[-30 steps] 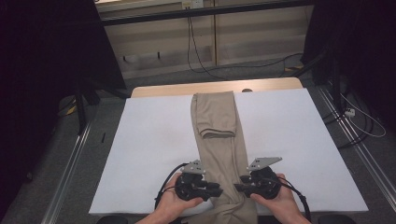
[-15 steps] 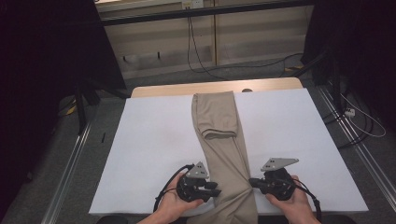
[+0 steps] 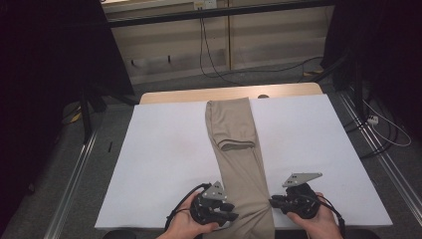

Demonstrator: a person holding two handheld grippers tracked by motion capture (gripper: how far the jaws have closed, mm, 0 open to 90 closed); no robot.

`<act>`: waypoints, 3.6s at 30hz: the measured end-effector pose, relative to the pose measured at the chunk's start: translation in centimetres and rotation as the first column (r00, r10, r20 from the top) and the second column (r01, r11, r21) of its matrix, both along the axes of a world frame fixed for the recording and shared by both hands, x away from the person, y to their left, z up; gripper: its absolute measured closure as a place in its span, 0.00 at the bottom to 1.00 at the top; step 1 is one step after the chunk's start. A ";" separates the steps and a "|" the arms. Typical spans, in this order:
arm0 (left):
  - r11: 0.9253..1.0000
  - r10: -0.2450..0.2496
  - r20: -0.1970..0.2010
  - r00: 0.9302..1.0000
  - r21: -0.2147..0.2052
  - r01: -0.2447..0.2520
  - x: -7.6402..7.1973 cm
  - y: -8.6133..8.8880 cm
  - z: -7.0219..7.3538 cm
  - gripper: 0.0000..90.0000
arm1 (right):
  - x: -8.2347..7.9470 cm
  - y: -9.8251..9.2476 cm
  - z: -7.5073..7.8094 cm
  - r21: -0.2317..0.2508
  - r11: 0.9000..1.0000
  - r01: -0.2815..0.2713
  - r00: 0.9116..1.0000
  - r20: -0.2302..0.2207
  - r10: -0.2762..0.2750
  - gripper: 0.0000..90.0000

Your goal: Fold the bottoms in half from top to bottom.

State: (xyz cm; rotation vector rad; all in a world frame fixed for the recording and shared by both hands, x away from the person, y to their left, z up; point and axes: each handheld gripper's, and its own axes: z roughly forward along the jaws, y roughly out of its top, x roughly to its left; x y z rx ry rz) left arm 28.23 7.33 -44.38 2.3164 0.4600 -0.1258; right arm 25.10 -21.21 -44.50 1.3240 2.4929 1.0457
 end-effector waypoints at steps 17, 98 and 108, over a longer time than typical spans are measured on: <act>0.958 0.285 0.172 0.943 -0.055 -0.280 9.3 1.9 1.9 0.26 | 10.0 -0.7 3.3 0.100 0.991 -0.088 0.982 0.177 0.070 0.51; 0.998 0.013 0.050 0.999 -0.059 -0.010 0.3 0.1 1.7 0.94 | 0.2 1.4 1.8 0.053 0.936 -0.348 0.931 0.137 0.339 0.96; 0.998 -0.048 0.055 0.997 -0.036 0.050 -0.8 0.3 0.5 0.86 | -0.7 1.6 0.6 0.043 0.927 -0.373 0.925 0.100 0.367 0.87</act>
